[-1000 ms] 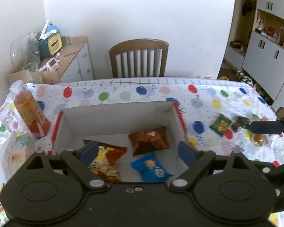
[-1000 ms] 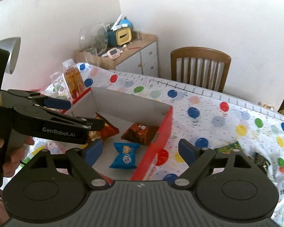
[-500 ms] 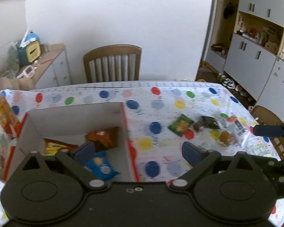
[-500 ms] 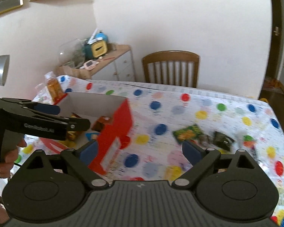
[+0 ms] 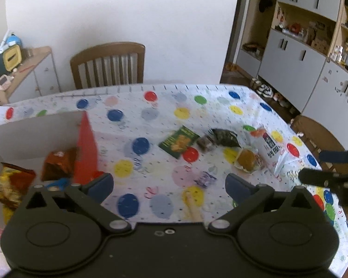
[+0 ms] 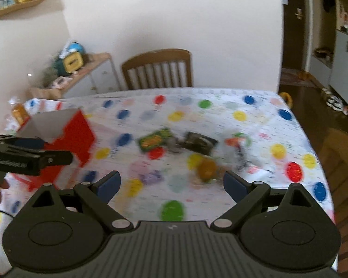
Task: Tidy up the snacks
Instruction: 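Move both tools back from the box toward the remaining snacks, then grasp the wooden stick with the left gripper while the right grasps the round cake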
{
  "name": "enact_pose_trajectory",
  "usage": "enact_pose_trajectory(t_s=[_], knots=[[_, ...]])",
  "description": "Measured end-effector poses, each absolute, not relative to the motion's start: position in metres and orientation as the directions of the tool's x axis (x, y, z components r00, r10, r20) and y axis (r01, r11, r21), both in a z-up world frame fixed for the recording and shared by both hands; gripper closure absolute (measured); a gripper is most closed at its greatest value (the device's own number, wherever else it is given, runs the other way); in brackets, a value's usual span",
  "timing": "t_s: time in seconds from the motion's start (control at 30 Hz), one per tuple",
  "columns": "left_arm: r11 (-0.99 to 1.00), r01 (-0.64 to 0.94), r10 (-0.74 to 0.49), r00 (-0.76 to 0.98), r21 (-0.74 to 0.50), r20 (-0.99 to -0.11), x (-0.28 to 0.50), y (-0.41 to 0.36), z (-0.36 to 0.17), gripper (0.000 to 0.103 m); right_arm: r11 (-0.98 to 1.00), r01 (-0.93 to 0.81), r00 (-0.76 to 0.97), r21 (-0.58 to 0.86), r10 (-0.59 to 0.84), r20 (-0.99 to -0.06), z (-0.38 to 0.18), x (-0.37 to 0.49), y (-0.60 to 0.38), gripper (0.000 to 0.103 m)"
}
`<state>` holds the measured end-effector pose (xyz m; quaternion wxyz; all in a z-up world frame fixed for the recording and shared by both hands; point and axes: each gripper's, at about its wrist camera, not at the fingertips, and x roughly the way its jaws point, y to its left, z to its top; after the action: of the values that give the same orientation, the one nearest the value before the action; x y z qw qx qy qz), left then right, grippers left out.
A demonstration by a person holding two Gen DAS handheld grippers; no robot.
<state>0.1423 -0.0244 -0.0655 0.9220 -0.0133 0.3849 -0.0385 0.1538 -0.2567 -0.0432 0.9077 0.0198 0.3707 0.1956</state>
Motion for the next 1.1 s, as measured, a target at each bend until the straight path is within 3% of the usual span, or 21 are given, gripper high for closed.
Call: enact_pose_trajectory(t_s=[0.33, 0.53, 0.6, 0.8, 0.97, 1.1], knots=[[0.998, 0.013, -0.052, 0.609, -0.056, -0.792, 0.170, -0.053, -0.121, 0.005, 0.930, -0.316, 0.615, 0.187, 0.351, -0.706, -0.081, 0.199, -0.292, 0.007], [0.997, -0.037, -0.034, 0.561, -0.066, -0.827, 0.179, -0.060, -0.143, 0.021, 0.912, -0.354, 0.573, 0.209, 0.388, -0.722, -0.101, 0.224, -0.277, 0.008], [0.996, -0.050, -0.034, 0.545, -0.073, -0.838, 0.180, -0.061, -0.150, 0.027, 0.907, -0.367, 0.560, 0.204, 0.391, -0.730, -0.108, 0.232, -0.268, 0.018], [0.993, -0.077, -0.033, 0.519, -0.085, -0.854, 0.182, -0.063, -0.161, 0.045, 0.908, -0.370, 0.538, 0.196, 0.381, -0.752, -0.126, 0.254, -0.248, 0.031], [0.993, -0.081, -0.035, 0.509, -0.089, -0.860, 0.185, -0.068, -0.166, 0.055, 0.918, -0.352, 0.528, 0.181, 0.355, -0.772, -0.138, 0.268, -0.239, 0.042], [0.994, -0.075, -0.026, 0.505, -0.074, -0.863, 0.187, -0.072, -0.170, 0.064, 0.927, -0.333, 0.524, 0.170, 0.332, -0.785, -0.147, 0.275, -0.236, 0.043]])
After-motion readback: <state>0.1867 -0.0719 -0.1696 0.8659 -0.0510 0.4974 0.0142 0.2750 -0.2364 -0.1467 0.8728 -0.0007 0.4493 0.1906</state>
